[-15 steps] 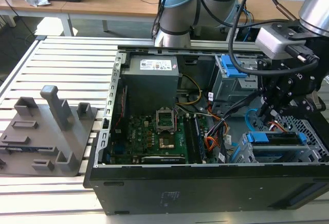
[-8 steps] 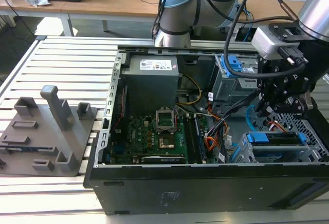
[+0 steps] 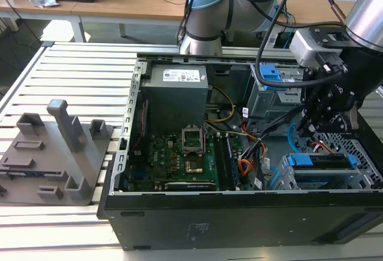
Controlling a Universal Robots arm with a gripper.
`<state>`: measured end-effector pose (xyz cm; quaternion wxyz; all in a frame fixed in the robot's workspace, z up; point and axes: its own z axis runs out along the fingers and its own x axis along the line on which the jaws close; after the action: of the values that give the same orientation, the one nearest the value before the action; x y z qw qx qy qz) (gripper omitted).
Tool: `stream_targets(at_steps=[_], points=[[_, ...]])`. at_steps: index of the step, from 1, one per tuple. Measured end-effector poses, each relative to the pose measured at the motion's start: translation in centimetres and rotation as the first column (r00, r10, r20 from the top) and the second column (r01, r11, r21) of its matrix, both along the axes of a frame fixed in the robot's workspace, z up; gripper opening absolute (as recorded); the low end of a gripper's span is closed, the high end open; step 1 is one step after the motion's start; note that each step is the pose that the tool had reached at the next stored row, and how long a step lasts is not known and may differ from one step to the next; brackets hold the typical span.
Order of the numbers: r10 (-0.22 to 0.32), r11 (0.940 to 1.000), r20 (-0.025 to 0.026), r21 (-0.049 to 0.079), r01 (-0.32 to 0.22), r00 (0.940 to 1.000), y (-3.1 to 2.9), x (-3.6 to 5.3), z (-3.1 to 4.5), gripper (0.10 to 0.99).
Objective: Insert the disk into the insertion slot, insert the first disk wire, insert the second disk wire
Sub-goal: 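Insert the second disk wire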
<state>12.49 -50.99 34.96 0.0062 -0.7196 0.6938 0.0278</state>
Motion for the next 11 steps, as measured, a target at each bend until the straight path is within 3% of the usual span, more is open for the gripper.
stream_targets(at_steps=[11], points=[[-0.001,1.0000,0.0000,0.000,0.001,1.0000,0.00,0.18,-0.18,0.165]])
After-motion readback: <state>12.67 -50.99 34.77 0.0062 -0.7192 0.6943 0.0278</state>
